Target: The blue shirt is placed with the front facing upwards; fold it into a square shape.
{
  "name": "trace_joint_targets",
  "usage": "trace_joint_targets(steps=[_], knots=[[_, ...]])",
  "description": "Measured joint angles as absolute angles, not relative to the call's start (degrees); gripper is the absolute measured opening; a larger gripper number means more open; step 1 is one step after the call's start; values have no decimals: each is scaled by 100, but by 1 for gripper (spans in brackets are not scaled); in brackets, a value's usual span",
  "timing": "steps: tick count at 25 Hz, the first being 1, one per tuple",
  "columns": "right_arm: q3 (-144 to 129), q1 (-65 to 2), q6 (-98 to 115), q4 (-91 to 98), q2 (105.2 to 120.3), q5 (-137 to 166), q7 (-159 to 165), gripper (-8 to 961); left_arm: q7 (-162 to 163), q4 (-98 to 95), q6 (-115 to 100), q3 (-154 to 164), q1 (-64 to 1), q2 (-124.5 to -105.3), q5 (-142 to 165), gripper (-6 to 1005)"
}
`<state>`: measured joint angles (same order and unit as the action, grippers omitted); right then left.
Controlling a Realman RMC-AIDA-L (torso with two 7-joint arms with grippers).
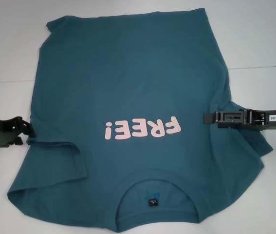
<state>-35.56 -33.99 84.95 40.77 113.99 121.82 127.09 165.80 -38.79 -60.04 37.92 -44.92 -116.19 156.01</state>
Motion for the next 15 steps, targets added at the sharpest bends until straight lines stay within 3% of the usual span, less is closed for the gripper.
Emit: trace_joint_targets(steps=[15], knots=[[-3551, -3392, 8429, 4016, 11399, 12187, 12701, 914, 16034, -3488, -5815, 3787, -4626, -11630, 14713, 555]])
